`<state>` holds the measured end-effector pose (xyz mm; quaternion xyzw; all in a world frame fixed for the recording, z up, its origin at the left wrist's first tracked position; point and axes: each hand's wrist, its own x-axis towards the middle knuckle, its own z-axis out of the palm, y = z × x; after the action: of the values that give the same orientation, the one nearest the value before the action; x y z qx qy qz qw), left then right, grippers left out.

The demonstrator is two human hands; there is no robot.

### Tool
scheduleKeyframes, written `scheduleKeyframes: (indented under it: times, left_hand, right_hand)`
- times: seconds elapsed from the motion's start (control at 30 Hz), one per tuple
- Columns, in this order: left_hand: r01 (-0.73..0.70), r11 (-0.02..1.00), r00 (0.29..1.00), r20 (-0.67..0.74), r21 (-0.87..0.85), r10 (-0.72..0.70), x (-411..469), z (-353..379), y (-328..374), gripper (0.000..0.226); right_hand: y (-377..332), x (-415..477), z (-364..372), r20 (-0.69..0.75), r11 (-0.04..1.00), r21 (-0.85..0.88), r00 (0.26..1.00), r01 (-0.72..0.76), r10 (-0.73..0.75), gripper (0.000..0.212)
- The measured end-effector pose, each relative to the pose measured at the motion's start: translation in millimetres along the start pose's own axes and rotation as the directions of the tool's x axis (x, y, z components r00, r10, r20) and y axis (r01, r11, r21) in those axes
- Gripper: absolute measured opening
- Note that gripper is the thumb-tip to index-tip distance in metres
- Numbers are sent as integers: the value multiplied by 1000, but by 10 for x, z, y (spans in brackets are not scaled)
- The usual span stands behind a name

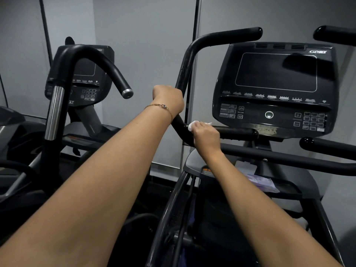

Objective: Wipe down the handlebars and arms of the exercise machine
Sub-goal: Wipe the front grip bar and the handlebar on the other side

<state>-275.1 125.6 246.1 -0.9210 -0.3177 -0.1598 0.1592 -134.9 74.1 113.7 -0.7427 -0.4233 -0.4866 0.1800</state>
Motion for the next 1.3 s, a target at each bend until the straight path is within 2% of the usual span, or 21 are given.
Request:
scheduleKeyframes:
  times: [0.07,0.1,0.2,0.27,0.3,0.33,0.4,0.47,0.57,0.63,0.7,0.73,0.77,0.83,0.97,1.0,1.1,1.13,1.2,1.23,1.3]
  left_hand:
    - [2,1000,1000,-3,-5,-2,7,-4,-10,19]
    - [1,1000,1000,-5,-10,-1,8,-6,-23,19]
    - [-4,1000,1000,-13,-24,4,-2,8,-50,18]
    - [8,1000,1000,-15,-28,-8,-6,19,-42,18]
    - [13,999,1000,-11,-30,-14,-5,17,-34,18]
    - [17,999,1000,-9,-32,-17,2,12,-32,17]
    - [20,999,1000,-8,-41,-20,12,5,-35,16]
    - [20,999,1000,-6,-45,-21,14,-2,-49,13]
    - [24,999,1000,-10,-40,-25,0,0,-57,7]
    - [22,998,1000,-15,-51,-22,0,2,-52,7]
    - [15,998,1000,-17,-57,-16,13,2,-45,11]
    - [14,998,1000,-17,-56,-15,18,2,-42,11]
    - [15,998,1000,-16,-55,-16,18,4,-40,8]
    - [26,998,1000,-17,-52,-26,16,-1,-50,5]
    - [38,998,999,-11,-44,-38,-3,-8,-64,8]
    - [37,998,999,-7,-47,-37,-9,-10,-57,7]
    - [28,998,1000,5,-59,-27,-13,-21,-45,5]
    - [24,998,1000,6,-64,-24,-12,-22,-43,6]
    - [23,998,1000,3,-63,-23,-10,-19,-47,10]
    - [26,998,1000,1,-60,-26,-5,-16,-51,12]
    - [33,998,999,-3,-58,-33,-1,-4,-59,13]
  right_hand:
    - [61,-147,29,-65,997,-29,996,67,-69,31]
    - [75,-192,37,-66,998,-26,996,51,-52,32]
    - [-71,-71,-12,-19,994,-25,995,-103,102,25]
    - [-181,114,-75,186,972,-10,955,-235,233,18]
    - [-212,151,-81,248,971,-18,940,-238,235,23]
    - [-211,149,-51,253,981,-15,949,-193,190,26]
    - [-138,72,5,101,999,15,994,-35,33,28]
    - [-83,-71,30,0,997,-44,998,57,-57,29]
    - [-148,-3,-21,49,999,-3,998,-48,48,23]
    - [-262,186,-119,242,981,-35,951,-189,192,17]
    - [-294,262,-65,344,977,-51,915,-205,210,28]
    - [-285,231,-59,324,985,-61,930,-162,173,28]
    - [-258,192,-47,218,992,-65,969,-106,118,27]
    - [-186,45,23,84,998,-57,996,-20,25,31]
    - [-284,50,-10,103,996,-2,991,-90,90,32]
    - [-310,112,-71,142,994,-36,984,-101,105,28]
    - [-312,327,-133,394,978,-57,895,-202,208,25]
    - [-286,327,-120,412,979,-65,888,-195,204,24]
    - [-270,218,-117,287,982,-187,954,-37,90,21]
    - [-274,132,-87,259,973,-229,964,5,56,24]
    - [-308,41,-82,263,979,-198,965,39,14,29]
